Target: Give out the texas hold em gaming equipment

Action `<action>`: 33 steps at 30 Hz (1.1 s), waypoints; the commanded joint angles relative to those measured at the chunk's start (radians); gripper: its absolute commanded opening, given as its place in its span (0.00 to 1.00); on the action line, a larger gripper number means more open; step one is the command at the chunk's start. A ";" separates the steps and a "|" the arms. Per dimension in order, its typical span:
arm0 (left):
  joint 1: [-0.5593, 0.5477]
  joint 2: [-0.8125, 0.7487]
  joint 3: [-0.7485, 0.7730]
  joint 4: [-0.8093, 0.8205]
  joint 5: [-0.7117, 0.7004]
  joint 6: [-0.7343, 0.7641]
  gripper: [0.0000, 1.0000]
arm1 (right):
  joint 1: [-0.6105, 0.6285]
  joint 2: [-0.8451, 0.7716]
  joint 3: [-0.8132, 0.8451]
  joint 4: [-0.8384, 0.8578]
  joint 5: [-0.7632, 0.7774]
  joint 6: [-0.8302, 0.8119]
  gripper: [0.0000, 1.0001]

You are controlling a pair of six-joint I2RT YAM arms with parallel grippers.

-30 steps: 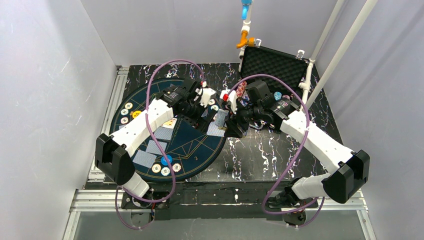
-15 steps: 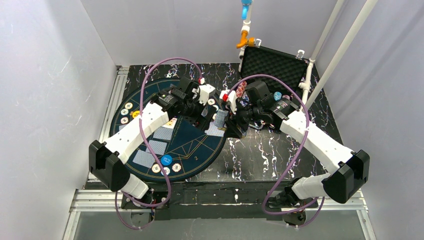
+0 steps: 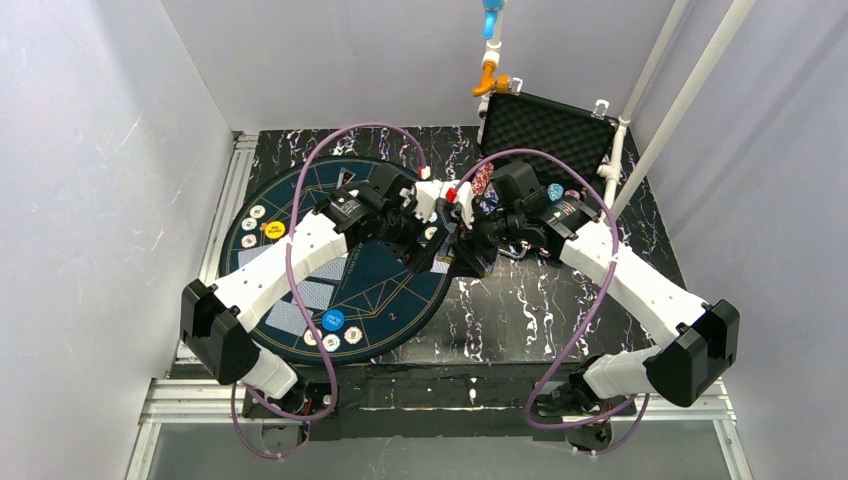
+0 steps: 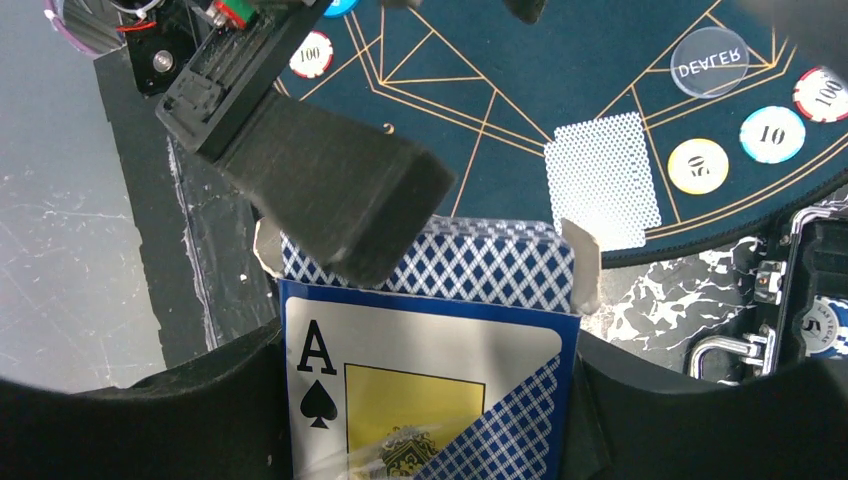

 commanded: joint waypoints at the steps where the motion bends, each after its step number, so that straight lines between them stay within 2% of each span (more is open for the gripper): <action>1: -0.049 0.016 -0.018 0.010 0.058 0.019 0.98 | 0.005 0.007 0.052 0.067 -0.040 0.015 0.01; 8: -0.069 0.042 -0.015 0.000 0.154 -0.021 0.98 | 0.008 0.003 0.059 0.062 -0.045 0.001 0.06; 11: -0.056 0.021 -0.015 -0.020 0.161 -0.032 0.98 | 0.008 -0.007 0.053 0.047 -0.027 -0.013 0.01; 15: 0.069 -0.039 -0.026 -0.061 0.225 -0.083 0.98 | 0.008 -0.033 0.035 0.034 0.011 -0.024 0.01; 19: 0.257 -0.068 0.016 -0.121 0.446 -0.136 0.98 | 0.008 -0.056 0.017 0.062 0.032 -0.020 0.01; 22: 0.319 -0.052 0.085 -0.142 0.626 -0.191 0.95 | 0.008 -0.066 0.006 0.099 0.045 -0.014 0.01; 26: 0.316 -0.028 0.113 -0.039 0.803 -0.326 0.91 | 0.009 -0.067 -0.004 0.159 0.039 0.001 0.01; 33: 0.256 0.019 0.149 0.001 0.792 -0.372 0.90 | 0.019 -0.053 0.020 0.180 0.033 0.009 0.01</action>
